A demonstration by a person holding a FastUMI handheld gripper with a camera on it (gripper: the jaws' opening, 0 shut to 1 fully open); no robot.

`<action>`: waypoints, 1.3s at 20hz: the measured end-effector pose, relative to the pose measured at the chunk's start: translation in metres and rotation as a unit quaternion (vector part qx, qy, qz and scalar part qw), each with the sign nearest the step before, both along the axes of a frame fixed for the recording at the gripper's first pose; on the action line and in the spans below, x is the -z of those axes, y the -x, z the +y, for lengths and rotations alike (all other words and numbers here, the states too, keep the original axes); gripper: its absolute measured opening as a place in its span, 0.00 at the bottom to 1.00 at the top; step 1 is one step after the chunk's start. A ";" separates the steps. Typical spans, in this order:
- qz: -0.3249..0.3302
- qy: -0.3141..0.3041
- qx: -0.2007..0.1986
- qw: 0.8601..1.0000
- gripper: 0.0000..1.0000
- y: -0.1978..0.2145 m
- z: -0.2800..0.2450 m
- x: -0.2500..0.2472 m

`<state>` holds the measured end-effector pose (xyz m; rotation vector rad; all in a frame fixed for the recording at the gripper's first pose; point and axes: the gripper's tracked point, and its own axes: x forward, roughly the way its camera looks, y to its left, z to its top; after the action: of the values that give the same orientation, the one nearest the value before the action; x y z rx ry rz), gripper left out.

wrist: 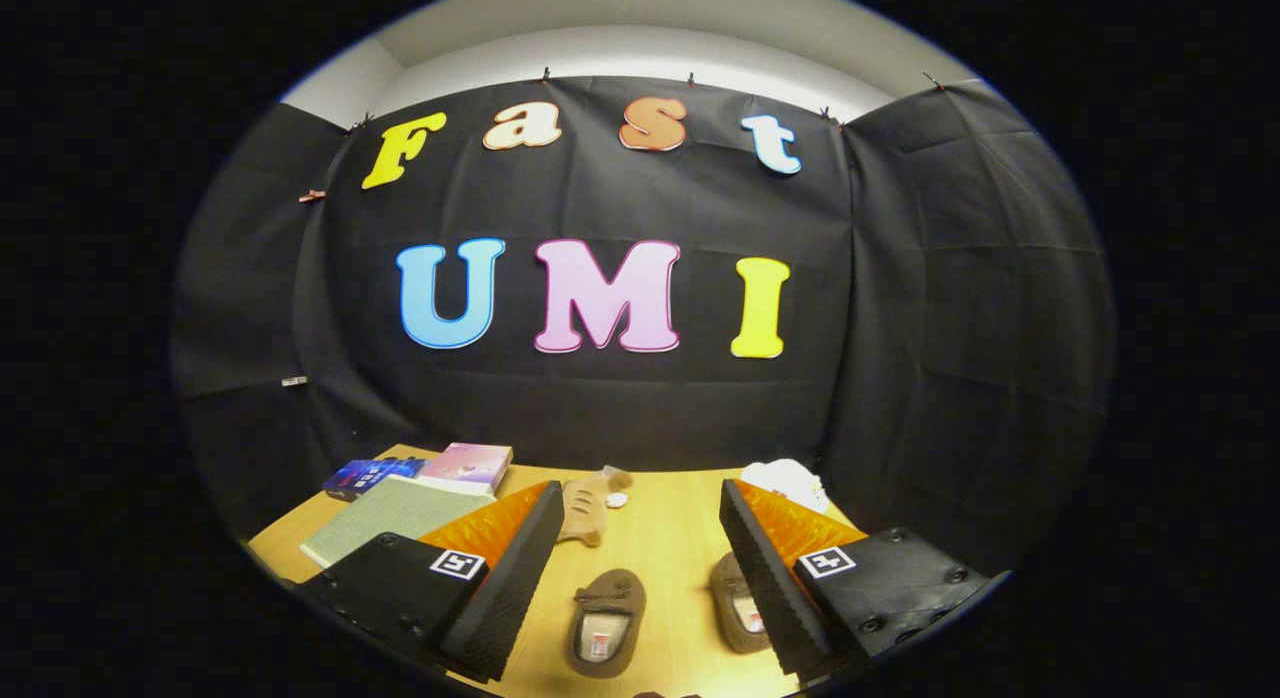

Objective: Open the storage box then place both shoes into the box .Put the left shoe in first, then the right shoe, with the right side of both shoes facing outward in a uniform manner.

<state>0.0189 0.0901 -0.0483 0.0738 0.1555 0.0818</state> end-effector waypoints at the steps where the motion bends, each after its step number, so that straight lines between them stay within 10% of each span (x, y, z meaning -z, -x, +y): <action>1: 0.015 -0.004 -0.014 1.000 0.97 -0.003 0.007 0.006; 9: 0.156 -0.102 -0.229 0.955 0.99 0.008 0.097 0.076; 17: 0.304 -0.203 -0.414 0.834 0.99 0.051 0.160 0.141; 26: 0.426 -0.392 -0.404 0.708 0.98 0.030 0.194 0.177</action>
<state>-0.0112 0.2844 -0.2252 0.9180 1.0908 1.0171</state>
